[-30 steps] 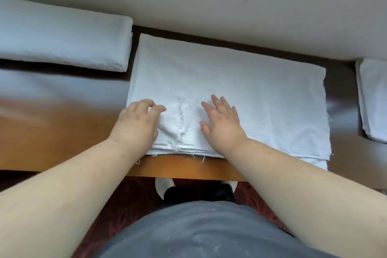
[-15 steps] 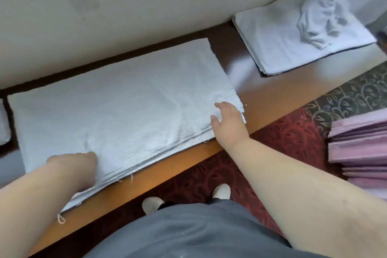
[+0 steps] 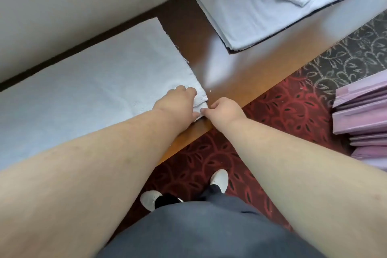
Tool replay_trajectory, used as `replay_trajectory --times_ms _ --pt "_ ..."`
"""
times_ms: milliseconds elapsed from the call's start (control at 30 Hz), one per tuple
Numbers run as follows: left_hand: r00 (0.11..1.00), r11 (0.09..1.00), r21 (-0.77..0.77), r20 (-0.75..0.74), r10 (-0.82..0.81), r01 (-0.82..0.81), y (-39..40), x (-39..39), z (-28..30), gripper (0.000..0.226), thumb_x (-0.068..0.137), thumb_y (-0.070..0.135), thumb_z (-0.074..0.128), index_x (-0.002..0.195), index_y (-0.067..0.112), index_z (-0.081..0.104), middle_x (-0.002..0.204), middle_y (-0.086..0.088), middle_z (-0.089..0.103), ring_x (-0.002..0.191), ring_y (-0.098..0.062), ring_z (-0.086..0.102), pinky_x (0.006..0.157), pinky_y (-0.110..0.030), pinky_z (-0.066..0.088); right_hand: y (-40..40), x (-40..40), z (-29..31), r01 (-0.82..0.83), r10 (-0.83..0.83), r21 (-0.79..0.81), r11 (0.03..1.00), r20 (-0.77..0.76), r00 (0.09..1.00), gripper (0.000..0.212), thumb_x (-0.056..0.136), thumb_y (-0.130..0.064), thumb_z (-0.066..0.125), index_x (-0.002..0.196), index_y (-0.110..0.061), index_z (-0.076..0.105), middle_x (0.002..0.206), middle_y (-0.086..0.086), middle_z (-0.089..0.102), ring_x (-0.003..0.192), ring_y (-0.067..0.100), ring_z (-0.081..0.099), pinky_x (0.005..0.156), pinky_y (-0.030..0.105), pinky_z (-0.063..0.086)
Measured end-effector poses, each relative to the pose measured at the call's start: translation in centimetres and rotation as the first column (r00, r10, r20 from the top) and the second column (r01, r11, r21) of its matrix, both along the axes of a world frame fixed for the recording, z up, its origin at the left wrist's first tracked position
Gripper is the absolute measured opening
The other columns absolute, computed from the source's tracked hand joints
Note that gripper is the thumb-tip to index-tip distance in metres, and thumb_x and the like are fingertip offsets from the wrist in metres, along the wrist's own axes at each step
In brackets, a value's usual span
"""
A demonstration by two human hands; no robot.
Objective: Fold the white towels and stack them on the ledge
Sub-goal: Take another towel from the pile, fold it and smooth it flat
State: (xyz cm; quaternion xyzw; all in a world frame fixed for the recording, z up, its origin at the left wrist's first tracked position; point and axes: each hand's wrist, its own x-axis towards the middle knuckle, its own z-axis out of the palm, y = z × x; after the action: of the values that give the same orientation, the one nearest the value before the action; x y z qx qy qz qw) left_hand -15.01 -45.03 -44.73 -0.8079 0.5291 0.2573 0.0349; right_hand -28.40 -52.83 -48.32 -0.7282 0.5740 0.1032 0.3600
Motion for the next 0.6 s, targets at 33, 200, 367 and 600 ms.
replay_trajectory --times_ms 33,200,367,600 --pt "1.000 1.000 0.024 0.018 0.013 -0.014 -0.4 0.0 -0.8 0.047 0.089 0.044 0.061 0.128 0.023 0.046 0.119 -0.003 0.047 0.111 -0.026 0.049 0.080 -0.041 0.048 -0.2 0.1 0.0 -0.055 0.055 0.000 0.998 -0.013 0.998 0.034 0.083 -0.046 0.065 0.066 -0.020 0.052 0.060 -0.005 0.053 0.059 0.019 0.054 0.053 0.029 0.036" --pt "0.996 0.996 -0.052 0.037 0.078 -0.076 -0.5 0.5 -2.7 0.022 0.098 0.036 0.048 0.115 0.024 0.056 0.111 -0.002 0.052 0.103 -0.025 0.051 0.080 -0.041 0.049 -0.9 0.6 -0.5 -0.169 0.169 0.026 0.985 0.006 0.986 0.017 0.089 -0.035 0.060 0.085 -0.019 0.058 0.084 0.002 0.064 0.081 0.024 0.062 0.058 0.030 0.040" --pt "0.961 0.918 -0.282 -0.082 0.266 -0.278 -0.3 -0.1 -1.9 0.019 0.098 0.037 0.042 0.102 0.026 0.056 0.100 0.004 0.054 0.084 -0.019 0.054 0.068 -0.035 0.046 -2.1 0.5 -0.2 -0.109 0.103 0.036 0.993 0.141 0.985 0.012 0.086 -0.030 0.055 0.092 -0.019 0.054 0.082 -0.002 0.058 0.073 0.020 0.056 0.053 0.029 0.035" --pt "0.988 0.945 -0.290 -0.066 0.137 -0.151 1.1 -1.5 -1.6 0.022 0.092 0.040 0.037 0.095 0.023 0.051 0.093 0.003 0.053 0.084 -0.022 0.051 0.066 -0.035 0.043 -2.5 1.0 -0.3 0.016 -0.080 0.210 0.978 0.296 0.952 0.008 0.084 -0.021 0.054 0.089 -0.017 0.050 0.084 0.010 0.069 0.076 0.028 0.072 0.075 0.048 0.061"
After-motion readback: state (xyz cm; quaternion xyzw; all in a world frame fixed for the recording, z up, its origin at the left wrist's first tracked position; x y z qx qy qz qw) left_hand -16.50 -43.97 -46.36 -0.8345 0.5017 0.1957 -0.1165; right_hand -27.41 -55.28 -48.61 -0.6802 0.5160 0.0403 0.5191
